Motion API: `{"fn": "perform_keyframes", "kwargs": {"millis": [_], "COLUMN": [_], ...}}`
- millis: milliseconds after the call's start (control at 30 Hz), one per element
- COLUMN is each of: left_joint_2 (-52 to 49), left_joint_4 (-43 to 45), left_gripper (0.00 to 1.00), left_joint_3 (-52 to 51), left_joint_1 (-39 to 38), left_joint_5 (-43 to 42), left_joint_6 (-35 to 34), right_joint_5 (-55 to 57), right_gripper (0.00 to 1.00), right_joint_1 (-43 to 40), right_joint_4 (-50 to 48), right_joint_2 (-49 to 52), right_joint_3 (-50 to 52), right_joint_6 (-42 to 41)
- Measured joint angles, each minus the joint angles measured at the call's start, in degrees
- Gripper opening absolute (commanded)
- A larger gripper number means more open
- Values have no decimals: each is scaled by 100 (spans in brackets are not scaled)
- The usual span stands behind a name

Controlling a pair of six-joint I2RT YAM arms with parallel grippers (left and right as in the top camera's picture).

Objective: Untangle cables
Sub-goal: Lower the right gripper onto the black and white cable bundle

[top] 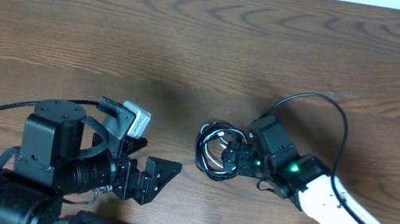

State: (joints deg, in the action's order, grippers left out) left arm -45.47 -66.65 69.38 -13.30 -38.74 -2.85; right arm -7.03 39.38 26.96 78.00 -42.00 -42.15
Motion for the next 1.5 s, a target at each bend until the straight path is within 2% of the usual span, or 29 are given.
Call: {"fn": "perform_keyframes", "kwargs": {"millis": [133, 367, 700, 800, 933, 1033, 1133, 1267, 1400, 1500], "left_joint_2": [0, 0, -2, 0, 0, 0, 0, 0, 0, 0], "left_joint_4": [-46, -286, -605, -608, -621, -621, -627, -654, -699, -758], "left_gripper": [100, 82, 80, 73, 68, 66, 65, 62, 46, 30], "left_joint_3": [0, 0, -35, -37, -37, -37, -37, -37, -39, -39], "left_joint_1": [0, 0, 0, 0, 0, 0, 0, 0, 0, 0], "left_joint_5": [0, 11, 765, 866, 927, 938, 946, 955, 960, 957], "left_joint_6": [13, 20, 33, 26, 28, 31, 33, 31, 42, 33], "right_joint_5": [2, 264, 686, 704, 732, 752, 769, 789, 776, 769], "right_gripper": [86, 85, 84, 76, 56, 33, 1, 1, 1, 1], "right_joint_1": [240, 579, 704, 704, 704, 704, 704, 704, 704, 704], "right_joint_4": [-291, -339, -669, -796, -925, -977, -999, -1058, -1067, -1067], "right_joint_2": [50, 184, 960, 1102, 1202, 1259, 1263, 1263, 1263, 1226], "right_joint_3": [24, 24, 24, 24, 24, 24, 24, 24, 24, 24], "right_joint_6": [-243, -407, -535, -590, -739, -813, -848, -920, -918, -916]}}
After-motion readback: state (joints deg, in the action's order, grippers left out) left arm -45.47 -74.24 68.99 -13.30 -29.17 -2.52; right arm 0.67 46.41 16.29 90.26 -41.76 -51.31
